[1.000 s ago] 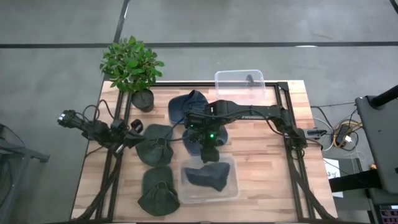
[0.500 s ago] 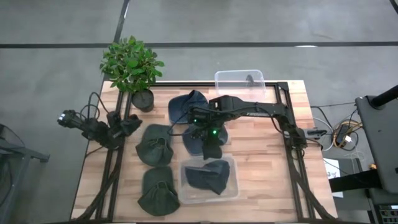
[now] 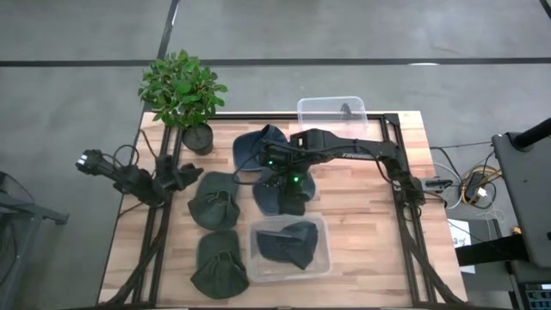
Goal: Pick & Place hat
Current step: Adjust the blue cap in the transparent bin to position it properly
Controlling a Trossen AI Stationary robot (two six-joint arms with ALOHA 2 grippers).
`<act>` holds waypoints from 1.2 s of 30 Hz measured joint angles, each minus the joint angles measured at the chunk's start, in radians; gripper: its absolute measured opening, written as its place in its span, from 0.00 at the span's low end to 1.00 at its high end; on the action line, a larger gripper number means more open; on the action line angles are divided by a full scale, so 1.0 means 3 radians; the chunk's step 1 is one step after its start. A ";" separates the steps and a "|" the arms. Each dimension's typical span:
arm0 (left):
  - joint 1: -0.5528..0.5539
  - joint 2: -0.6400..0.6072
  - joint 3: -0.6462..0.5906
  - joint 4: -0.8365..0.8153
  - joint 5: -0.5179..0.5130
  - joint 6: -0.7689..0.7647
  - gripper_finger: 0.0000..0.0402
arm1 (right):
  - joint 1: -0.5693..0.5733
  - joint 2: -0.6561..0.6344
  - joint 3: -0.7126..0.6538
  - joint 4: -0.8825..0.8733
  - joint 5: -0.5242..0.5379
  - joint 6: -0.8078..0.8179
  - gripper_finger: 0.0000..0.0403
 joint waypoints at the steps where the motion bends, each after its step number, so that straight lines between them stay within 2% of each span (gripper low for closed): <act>1: 0.0000 0.0065 0.0021 -0.0030 -0.0001 -0.0042 0.00 | -0.0001 -0.0012 0.0000 0.0042 0.0011 0.0026 0.49; 7: 0.0001 0.0491 0.0238 -0.0055 -0.0001 0.0079 0.00 | 0.0000 -0.0101 0.0000 0.0134 0.0125 0.0240 0.49; 13: 0.0001 0.0746 0.0331 -0.0055 -0.0135 0.0374 0.00 | 0.0192 -0.0182 0.0000 0.0161 0.0238 0.0130 0.48; 16: 0.0001 0.0762 0.0331 -0.0056 -0.0167 0.0370 0.00 | 0.0324 -0.0173 -0.0011 0.0178 0.0530 0.0047 0.47; 21: 0.0001 0.0755 0.0331 -0.0055 -0.0170 0.0395 0.00 | 0.0435 -0.0170 -0.0138 0.0274 0.0826 0.0037 0.44; 27: 0.0001 0.0754 0.0331 -0.0054 -0.0248 0.0458 0.00 | 0.0623 -0.0170 -0.0395 0.0376 0.0900 0.0390 0.42; 36: 0.0001 0.0754 0.0330 -0.0055 -0.0245 0.0456 0.00 | 0.0946 -0.0167 -0.0927 0.0835 0.1485 0.1032 0.42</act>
